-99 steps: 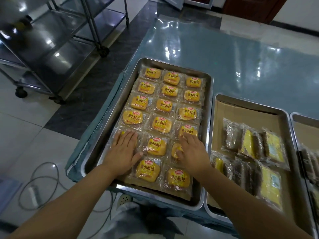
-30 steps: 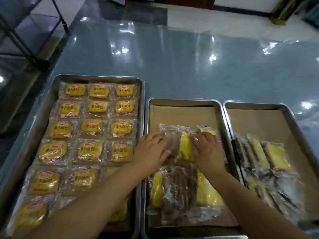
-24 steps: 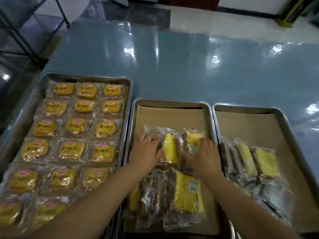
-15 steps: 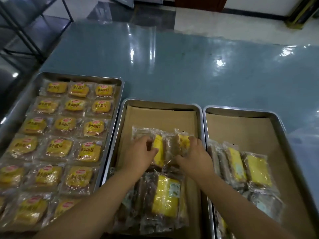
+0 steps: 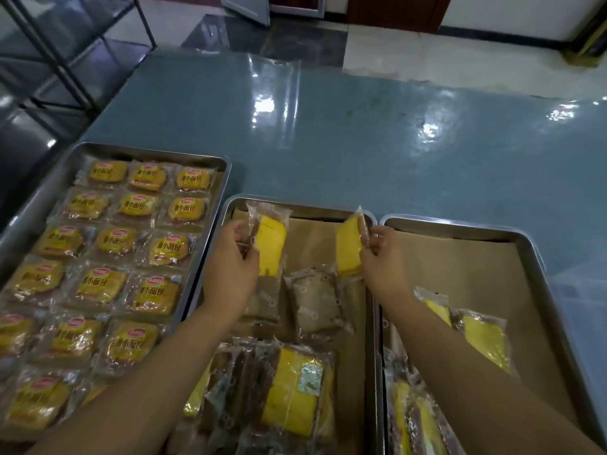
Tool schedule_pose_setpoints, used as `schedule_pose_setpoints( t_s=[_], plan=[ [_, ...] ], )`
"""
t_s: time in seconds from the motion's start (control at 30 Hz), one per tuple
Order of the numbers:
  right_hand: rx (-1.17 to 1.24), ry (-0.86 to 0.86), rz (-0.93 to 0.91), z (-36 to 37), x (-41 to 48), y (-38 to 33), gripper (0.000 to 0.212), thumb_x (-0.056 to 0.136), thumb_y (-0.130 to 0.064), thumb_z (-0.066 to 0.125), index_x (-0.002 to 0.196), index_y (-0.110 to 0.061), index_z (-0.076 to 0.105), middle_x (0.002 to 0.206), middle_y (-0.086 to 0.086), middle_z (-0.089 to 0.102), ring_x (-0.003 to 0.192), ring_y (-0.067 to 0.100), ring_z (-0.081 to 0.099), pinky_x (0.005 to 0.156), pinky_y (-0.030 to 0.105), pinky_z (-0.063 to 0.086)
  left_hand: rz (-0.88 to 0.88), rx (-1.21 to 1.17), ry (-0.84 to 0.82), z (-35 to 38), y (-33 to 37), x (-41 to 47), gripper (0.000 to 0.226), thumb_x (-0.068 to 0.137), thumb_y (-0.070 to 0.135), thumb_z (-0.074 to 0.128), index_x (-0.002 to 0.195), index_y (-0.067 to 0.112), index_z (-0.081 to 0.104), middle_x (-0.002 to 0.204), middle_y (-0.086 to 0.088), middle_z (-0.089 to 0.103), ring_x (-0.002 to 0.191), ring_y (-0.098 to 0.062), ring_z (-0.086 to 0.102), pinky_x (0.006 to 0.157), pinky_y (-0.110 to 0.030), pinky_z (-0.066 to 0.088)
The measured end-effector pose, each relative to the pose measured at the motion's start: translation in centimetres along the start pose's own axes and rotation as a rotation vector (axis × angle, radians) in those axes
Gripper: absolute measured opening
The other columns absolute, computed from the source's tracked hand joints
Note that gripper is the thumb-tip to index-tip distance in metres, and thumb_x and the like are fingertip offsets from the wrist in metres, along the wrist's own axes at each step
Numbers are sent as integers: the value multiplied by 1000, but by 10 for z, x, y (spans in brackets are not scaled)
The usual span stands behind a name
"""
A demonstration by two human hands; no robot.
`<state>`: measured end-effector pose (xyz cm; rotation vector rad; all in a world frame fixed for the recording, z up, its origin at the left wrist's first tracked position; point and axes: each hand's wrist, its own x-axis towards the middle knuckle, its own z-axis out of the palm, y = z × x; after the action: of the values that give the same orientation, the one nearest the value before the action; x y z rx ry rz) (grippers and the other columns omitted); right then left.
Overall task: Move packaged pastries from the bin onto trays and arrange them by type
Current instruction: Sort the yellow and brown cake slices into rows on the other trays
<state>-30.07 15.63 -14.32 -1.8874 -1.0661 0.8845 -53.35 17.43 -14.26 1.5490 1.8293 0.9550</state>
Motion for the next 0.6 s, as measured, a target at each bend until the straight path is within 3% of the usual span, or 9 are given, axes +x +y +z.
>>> schedule_pose_setpoints(
  t_s=[0.07, 0.13, 0.2, 0.3, 0.43, 0.53, 0.6],
  plan=[
    [-71, 24, -5, 1, 6, 3, 31, 89, -2, 46, 117, -14, 49, 101, 4, 62, 90, 19, 60, 65, 25, 44, -15, -55, 20, 0, 1, 2, 46, 85, 10, 64, 126, 21, 45, 95, 18, 53, 85, -3, 57, 73, -32, 53],
    [-377, 71, -101, -2, 7, 9, 22, 92, -10, 48, 113, -10, 54, 99, 8, 62, 91, 25, 58, 69, 32, 43, -30, -90, 12, 3, -1, 3, 49, 86, 9, 64, 128, 22, 44, 92, 23, 51, 85, -1, 56, 72, -31, 53],
    [-621, 75, -179, -4, 6, 14, 29, 92, -21, 53, 118, -8, 54, 106, 13, 60, 94, 29, 54, 75, 35, 42, -37, -100, -8, 10, -4, 5, 52, 86, 8, 64, 130, 25, 42, 92, 24, 51, 83, 3, 56, 67, -21, 50],
    [-615, -6, -125, 0, 5, 15, 43, 87, -21, 60, 127, -10, 49, 114, 13, 50, 93, 26, 53, 71, 27, 36, -21, -109, -56, 19, -3, 8, 55, 85, 6, 63, 131, 28, 41, 93, 20, 53, 82, 11, 55, 56, -7, 42],
    [-606, -54, -150, 7, 6, 8, 30, 86, -12, 59, 115, -8, 54, 111, 11, 49, 81, 20, 52, 66, 25, 36, -43, -120, -94, 31, 2, 19, 57, 87, 7, 61, 132, 34, 39, 103, 12, 56, 82, 1, 58, 51, -8, 43],
    [-857, -6, -331, 10, -1, 7, 25, 87, -18, 58, 110, -10, 59, 109, 10, 56, 92, 25, 53, 73, 31, 39, -53, -119, -92, 37, 3, 27, 55, 88, 5, 60, 133, 28, 40, 104, 9, 56, 76, 5, 58, 49, -4, 41],
    [-894, -16, -420, 16, -12, 6, 16, 89, -24, 53, 95, -12, 63, 99, 6, 59, 88, 23, 55, 69, 32, 40, -66, -127, -107, 40, 2, 31, 53, 88, 3, 58, 134, 24, 41, 106, 7, 56, 72, 6, 60, 47, -8, 43]
  ],
)
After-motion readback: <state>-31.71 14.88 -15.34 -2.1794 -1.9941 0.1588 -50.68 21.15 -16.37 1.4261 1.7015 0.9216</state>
